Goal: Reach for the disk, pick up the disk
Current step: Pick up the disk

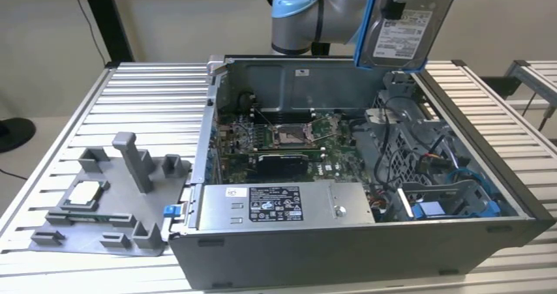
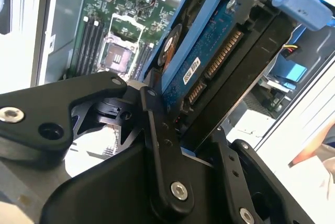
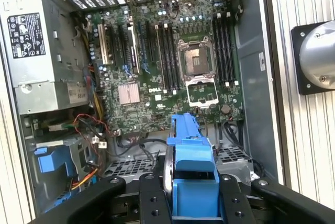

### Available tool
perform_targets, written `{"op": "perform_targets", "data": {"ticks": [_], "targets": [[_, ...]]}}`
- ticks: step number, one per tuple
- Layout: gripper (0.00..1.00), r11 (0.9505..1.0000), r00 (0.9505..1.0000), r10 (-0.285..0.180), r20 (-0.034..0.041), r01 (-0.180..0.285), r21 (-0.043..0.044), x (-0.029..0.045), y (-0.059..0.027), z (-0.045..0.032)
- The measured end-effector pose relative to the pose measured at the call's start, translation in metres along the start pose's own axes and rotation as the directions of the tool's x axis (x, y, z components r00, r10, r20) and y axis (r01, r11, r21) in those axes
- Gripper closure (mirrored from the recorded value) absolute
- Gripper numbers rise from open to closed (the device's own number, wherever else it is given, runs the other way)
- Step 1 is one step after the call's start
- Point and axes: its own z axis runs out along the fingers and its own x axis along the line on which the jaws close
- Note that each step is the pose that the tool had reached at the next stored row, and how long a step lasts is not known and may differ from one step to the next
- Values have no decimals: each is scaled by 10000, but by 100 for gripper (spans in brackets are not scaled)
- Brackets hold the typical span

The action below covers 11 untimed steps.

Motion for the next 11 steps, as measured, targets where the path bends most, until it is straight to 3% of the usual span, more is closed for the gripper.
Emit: {"op": "perform_targets", "data": {"ticks": [11], "targets": [[100, 10000, 10000, 0, 1, 0, -2, 159, -27, 3]]}}
